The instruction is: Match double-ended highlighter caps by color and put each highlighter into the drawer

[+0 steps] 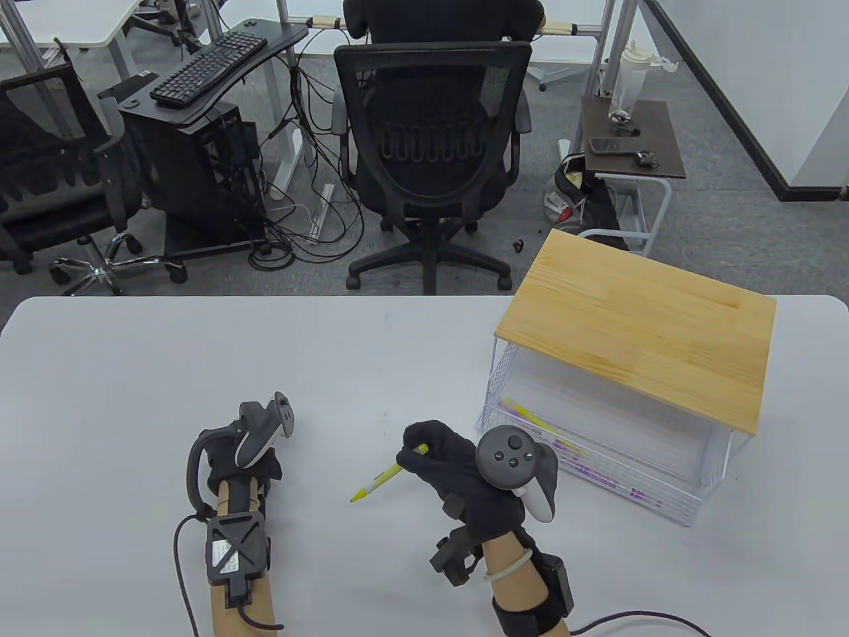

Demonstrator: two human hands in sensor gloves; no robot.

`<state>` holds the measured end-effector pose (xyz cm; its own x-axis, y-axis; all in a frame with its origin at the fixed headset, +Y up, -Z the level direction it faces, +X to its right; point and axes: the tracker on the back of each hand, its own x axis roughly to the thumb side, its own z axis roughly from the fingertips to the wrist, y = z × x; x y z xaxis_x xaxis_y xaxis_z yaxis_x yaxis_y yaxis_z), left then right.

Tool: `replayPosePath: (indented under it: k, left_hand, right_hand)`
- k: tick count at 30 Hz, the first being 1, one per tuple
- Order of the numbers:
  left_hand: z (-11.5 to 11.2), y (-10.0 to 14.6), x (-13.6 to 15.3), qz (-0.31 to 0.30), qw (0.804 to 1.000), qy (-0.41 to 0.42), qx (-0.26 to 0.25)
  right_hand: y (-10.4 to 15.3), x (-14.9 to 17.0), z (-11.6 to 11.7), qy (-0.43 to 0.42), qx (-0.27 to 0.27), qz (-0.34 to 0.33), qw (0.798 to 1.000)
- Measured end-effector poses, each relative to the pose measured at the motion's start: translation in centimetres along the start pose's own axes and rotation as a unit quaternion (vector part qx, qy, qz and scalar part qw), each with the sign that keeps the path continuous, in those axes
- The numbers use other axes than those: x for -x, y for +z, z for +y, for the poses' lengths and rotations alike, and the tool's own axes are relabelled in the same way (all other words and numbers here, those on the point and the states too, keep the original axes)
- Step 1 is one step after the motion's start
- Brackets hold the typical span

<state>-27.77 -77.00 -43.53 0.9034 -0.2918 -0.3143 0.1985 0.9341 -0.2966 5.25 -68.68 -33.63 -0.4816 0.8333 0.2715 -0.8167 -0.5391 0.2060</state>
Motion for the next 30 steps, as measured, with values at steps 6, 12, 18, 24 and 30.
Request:
replayPosePath:
  k: [6, 12, 18, 24, 30]
  left_hand:
    - [1.3, 4.4, 3.2, -0.132, 0.973, 0.187, -0.027]
    - [3.7, 10.9, 5.7, -0.252, 0.916, 0.29, -0.113]
    - [5.0, 14.1, 6.4, -0.277, 0.889, 0.317, -0.178]
    - [5.6, 14.9, 6.2, -0.287, 0.885, 0.314, -0.19]
    - [6.0, 15.3, 5.7, -0.305, 0.877, 0.318, -0.191]
  right_hand:
    - [-0.8, 1.6, 0.7, -0.033, -0.031, 0.024, 0.999]
    - [-1.1, 1.8, 1.3, -0.163, -0.105, 0.001, 0.981]
    - [-0.7, 1.1, 1.5, -0.147, -0.102, -0.007, 0.984]
    - [-0.4, 0.9, 1.4, -0.135, -0.089, -0.01, 0.987]
    - [-0.5, 0.8, 1.9, -0.13, -0.103, -0.011, 0.986]
